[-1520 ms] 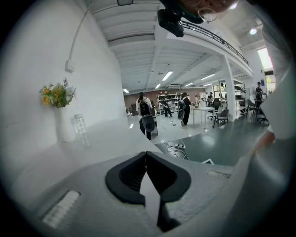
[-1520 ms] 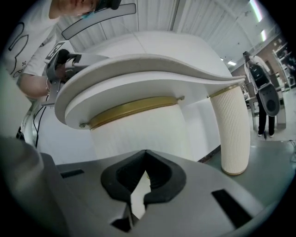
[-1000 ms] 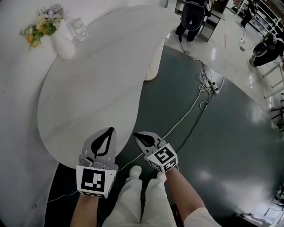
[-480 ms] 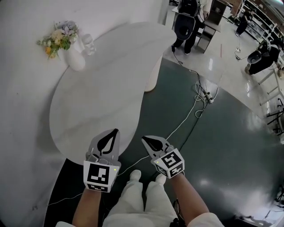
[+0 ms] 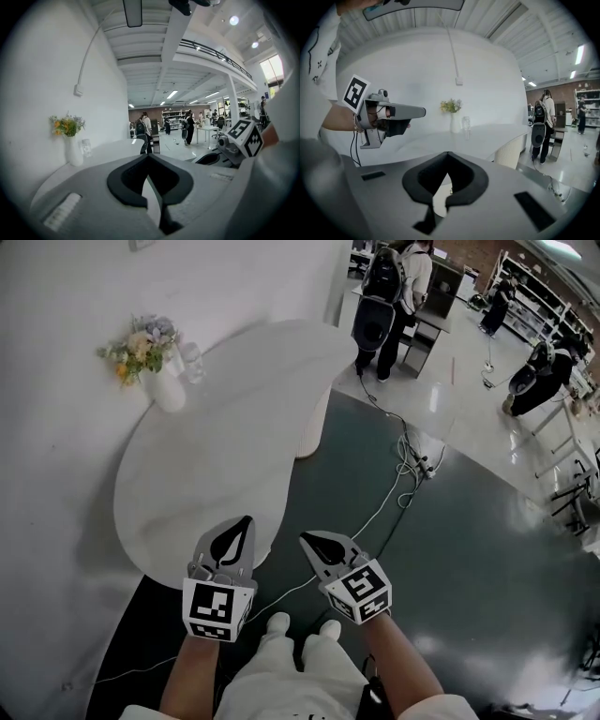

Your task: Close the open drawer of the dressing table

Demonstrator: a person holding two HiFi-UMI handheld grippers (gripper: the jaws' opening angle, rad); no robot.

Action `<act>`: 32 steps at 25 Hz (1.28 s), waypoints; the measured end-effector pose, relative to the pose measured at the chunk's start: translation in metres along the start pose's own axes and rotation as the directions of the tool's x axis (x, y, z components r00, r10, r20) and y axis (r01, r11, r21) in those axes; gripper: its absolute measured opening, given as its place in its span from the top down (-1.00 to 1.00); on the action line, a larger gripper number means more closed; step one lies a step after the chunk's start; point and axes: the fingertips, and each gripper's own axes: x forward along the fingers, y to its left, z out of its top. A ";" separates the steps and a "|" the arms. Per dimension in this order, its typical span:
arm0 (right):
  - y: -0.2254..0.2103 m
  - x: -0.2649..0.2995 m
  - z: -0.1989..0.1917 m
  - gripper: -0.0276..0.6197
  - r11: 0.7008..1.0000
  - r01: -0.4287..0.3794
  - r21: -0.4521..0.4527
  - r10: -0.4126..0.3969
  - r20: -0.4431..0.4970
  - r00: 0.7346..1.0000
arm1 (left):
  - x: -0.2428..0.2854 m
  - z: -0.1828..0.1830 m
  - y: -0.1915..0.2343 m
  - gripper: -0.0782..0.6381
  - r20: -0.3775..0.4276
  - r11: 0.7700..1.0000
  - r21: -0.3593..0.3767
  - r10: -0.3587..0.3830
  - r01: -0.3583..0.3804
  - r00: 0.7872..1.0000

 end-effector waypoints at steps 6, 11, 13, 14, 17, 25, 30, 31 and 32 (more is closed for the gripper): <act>0.004 -0.026 0.037 0.92 0.998 0.024 -0.054 -0.024 0.004 1.000 | -0.015 0.038 0.004 0.73 0.091 1.000 -0.017 0.026 -0.025 0.995; 0.000 -0.047 0.067 0.92 0.992 0.079 -0.101 -0.076 0.030 0.997 | -0.022 0.057 0.004 0.74 0.141 0.999 -0.019 0.036 -0.034 0.989; -0.003 -0.055 0.079 0.92 0.988 0.112 -0.103 -0.107 0.055 0.993 | -0.026 0.065 0.006 0.73 0.165 0.999 -0.017 0.037 -0.035 0.986; -0.006 -0.058 0.086 0.92 0.986 0.131 -0.101 -0.124 0.071 0.990 | -0.027 0.069 0.008 0.73 0.178 0.999 -0.016 0.040 -0.038 0.983; -0.013 -0.070 0.108 0.92 0.975 0.194 -0.107 -0.180 0.126 0.976 | -0.033 0.081 0.017 0.73 0.218 0.998 -0.023 0.056 -0.052 0.974; -0.022 -0.097 0.161 0.92 0.944 0.311 -0.113 -0.271 0.278 0.922 | -0.050 0.103 0.039 0.74 0.283 0.994 -0.011 0.109 -0.110 0.953; -0.018 -0.103 0.183 0.91 0.931 0.339 -0.133 -0.277 0.345 0.897 | -0.068 0.113 0.054 0.73 0.320 0.988 -0.005 0.145 -0.152 0.936; -0.017 -0.103 0.186 0.91 0.929 0.342 -0.140 -0.276 0.353 0.894 | -0.071 0.115 0.057 0.73 0.328 0.987 -0.005 0.153 -0.160 0.932; -0.014 -0.103 0.189 0.92 0.926 0.345 -0.152 -0.273 0.359 0.892 | -0.074 0.116 0.060 0.73 0.334 0.986 -0.005 0.159 -0.167 0.929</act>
